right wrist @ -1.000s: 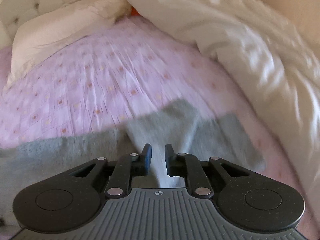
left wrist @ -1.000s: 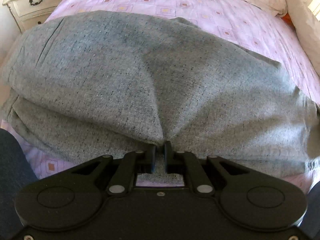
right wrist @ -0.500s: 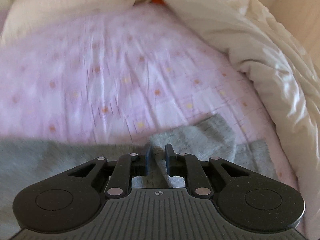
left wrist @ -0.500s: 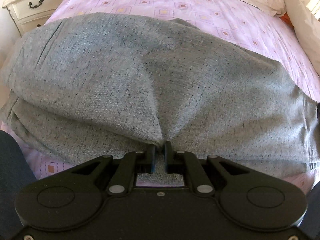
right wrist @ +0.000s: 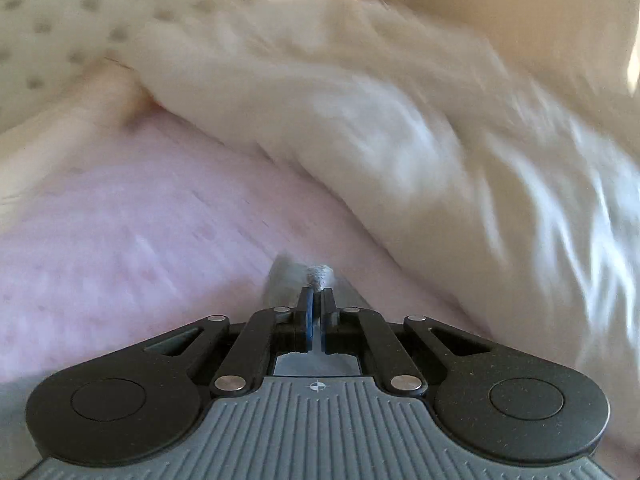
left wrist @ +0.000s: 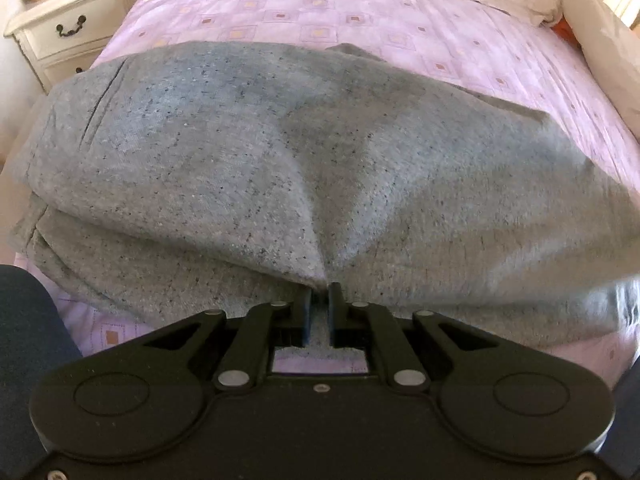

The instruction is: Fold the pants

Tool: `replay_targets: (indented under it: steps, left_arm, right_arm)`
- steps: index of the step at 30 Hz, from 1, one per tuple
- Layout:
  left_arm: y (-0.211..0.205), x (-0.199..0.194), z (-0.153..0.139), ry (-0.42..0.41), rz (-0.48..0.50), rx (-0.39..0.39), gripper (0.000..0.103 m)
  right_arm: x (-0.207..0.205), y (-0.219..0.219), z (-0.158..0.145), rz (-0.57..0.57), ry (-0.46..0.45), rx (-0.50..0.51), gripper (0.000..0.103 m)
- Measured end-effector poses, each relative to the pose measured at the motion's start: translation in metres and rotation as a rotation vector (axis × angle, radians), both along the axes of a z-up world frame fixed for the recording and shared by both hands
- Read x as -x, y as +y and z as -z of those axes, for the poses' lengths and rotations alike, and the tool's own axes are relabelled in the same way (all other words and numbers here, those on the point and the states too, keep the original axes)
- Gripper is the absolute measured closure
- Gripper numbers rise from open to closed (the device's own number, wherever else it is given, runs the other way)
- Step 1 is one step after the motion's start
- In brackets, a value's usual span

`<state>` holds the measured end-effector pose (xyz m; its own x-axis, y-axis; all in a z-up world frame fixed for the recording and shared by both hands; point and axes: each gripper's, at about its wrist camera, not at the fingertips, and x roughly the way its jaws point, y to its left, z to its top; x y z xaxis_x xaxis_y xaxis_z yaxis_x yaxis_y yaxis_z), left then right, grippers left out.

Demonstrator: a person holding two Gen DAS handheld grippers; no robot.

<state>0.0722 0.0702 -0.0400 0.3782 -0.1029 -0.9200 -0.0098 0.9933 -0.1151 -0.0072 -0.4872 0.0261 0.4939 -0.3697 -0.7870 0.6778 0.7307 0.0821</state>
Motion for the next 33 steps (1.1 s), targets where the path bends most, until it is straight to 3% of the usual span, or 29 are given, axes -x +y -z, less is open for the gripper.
replay_targets:
  steps: [2,5,9,13,15,19,21,24,26,29,31,33]
  left_arm:
    - [-0.003,0.000,0.001,0.003,0.011,-0.014,0.093]
    - [-0.006,-0.001,-0.001,0.000,0.013,-0.025,0.095]
    - [-0.002,0.000,-0.010,-0.016,-0.010,-0.007,0.099]
    - [-0.002,0.014,-0.028,-0.059,-0.013,-0.009,0.103]
    - [-0.002,0.024,-0.031,-0.064,0.003,-0.010,0.103]
    - [-0.004,0.026,-0.010,0.020,0.024,-0.002,0.103]
    - [-0.002,0.027,-0.007,0.033,0.028,0.011,0.101]
    - [0.004,0.026,-0.015,0.006,0.007,0.037,0.084]
    - [0.008,0.023,-0.021,-0.015,-0.017,0.042,0.061]
    - [0.012,0.016,-0.026,-0.041,-0.046,0.027,0.057]
    - [0.019,0.012,-0.026,-0.039,-0.072,0.024,0.057]
    - [0.026,0.010,-0.025,-0.028,-0.100,0.038,0.057]
  right_arm:
    - [0.017,-0.017,0.028,0.035,0.030,-0.083,0.100]
    - [0.029,-0.019,0.046,0.030,0.036,-0.098,0.100]
    - [0.032,-0.019,0.036,0.022,-0.015,-0.097,0.100]
    - [0.050,0.000,0.007,0.007,-0.096,-0.021,0.100]
    - [0.055,-0.001,0.016,0.021,-0.069,-0.022,0.100]
    - [0.055,-0.011,0.051,0.058,0.021,-0.066,0.100]
    - [0.056,-0.006,0.054,0.061,0.020,-0.058,0.100]
    - [0.057,-0.004,0.054,0.063,0.022,-0.055,0.100]
    - [0.059,-0.005,0.051,0.062,0.012,-0.053,0.100]
    - [0.057,-0.005,0.044,0.059,0.000,-0.007,0.103]
    - [0.055,-0.001,0.039,0.052,0.025,0.099,0.103]
    - [0.057,-0.002,0.035,0.031,0.031,0.107,0.103]
